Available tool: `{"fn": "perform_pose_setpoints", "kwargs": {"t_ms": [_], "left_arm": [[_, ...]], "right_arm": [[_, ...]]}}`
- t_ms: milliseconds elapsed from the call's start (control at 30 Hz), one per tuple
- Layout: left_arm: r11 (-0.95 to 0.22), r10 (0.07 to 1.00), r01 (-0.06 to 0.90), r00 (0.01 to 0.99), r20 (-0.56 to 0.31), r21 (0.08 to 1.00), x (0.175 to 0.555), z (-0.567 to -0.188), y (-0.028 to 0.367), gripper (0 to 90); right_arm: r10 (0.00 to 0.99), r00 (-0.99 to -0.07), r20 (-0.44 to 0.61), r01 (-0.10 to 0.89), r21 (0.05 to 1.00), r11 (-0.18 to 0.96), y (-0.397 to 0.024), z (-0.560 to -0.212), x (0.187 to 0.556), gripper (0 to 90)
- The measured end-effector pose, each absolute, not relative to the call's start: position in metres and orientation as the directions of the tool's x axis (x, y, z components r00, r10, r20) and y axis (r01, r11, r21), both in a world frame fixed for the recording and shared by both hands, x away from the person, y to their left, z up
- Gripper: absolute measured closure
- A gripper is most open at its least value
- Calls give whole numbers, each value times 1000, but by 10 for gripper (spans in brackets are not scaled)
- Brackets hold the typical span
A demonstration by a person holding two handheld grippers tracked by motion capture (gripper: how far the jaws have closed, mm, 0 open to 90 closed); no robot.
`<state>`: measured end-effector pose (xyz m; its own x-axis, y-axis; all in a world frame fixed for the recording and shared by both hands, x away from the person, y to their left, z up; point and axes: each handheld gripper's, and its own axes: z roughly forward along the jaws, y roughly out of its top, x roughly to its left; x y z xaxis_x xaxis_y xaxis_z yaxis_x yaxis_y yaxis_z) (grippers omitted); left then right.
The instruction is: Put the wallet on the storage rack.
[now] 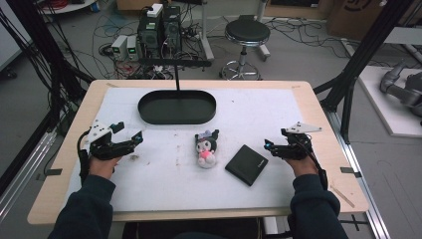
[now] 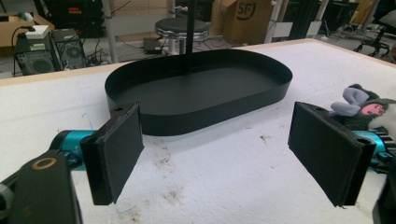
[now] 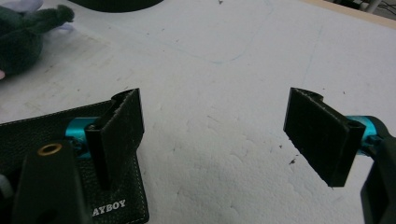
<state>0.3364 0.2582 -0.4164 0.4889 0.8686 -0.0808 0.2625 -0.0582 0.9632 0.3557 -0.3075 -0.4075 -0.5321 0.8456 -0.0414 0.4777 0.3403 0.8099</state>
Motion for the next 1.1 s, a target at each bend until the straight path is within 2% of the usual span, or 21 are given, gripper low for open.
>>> {"fn": "perform_pose_setpoints", "kwargs": {"t_ms": [500,567,733,800,900,933,1033,1100], "left_arm": [[-66,868,279,489,-82,958,340,-420,254,188],[-67,867,280,492,-83,958,341,-420,254,190],[-73,867,285,492,-81,956,341,-420,255,192],[-74,865,283,496,-80,956,340,-420,254,192],[-85,862,290,502,-76,953,341,-421,252,194],[-92,860,295,504,-73,951,341,-421,251,195],[-94,859,300,506,-75,949,341,-422,251,195],[-88,861,303,502,-81,949,341,-422,251,196]], "right_arm": [[758,-652,9,491,768,413,-296,-417,352,223],[737,-676,17,497,749,438,-291,-421,352,272],[709,-705,-12,522,667,531,-278,-434,353,280],[716,-698,2,535,667,519,-278,-435,353,285],[706,-708,-15,521,664,537,-278,-434,352,316],[691,-723,-4,515,664,542,-278,-434,353,348],[699,-714,35,542,659,521,-281,-435,355,365],[685,-720,108,572,652,498,-283,-435,358,538]]}}
